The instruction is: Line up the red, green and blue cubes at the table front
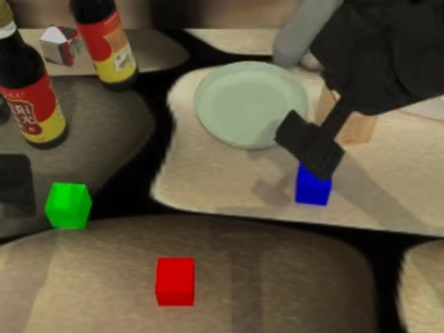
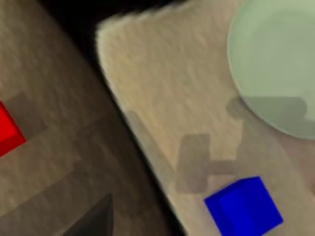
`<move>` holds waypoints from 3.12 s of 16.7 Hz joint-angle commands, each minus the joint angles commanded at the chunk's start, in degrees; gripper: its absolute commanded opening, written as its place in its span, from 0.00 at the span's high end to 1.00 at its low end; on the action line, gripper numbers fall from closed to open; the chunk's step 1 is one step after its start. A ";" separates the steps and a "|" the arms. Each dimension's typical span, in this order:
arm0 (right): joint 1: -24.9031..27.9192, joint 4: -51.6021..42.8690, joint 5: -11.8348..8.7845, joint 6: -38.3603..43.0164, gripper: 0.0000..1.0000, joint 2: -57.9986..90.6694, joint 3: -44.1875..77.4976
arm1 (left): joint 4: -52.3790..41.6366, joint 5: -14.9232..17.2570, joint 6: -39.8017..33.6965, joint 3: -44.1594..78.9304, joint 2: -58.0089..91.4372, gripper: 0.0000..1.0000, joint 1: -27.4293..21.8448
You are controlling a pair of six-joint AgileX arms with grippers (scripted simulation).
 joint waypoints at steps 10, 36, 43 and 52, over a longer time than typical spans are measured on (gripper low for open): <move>-25.83 32.48 0.77 14.32 0.00 -60.86 -58.27 | -26.80 0.01 -1.35 32.22 49.18 0.00 -3.72; -35.85 47.99 3.28 19.44 0.00 -85.40 -80.95 | -19.45 0.08 -1.82 37.42 74.09 0.00 -5.10; -35.85 47.99 3.28 19.44 0.00 -85.40 -80.95 | -19.45 0.08 -1.82 37.42 74.09 0.30 -5.10; -35.85 47.99 3.28 19.44 0.00 -85.40 -80.95 | -19.45 0.08 -1.82 37.42 74.09 0.98 -5.10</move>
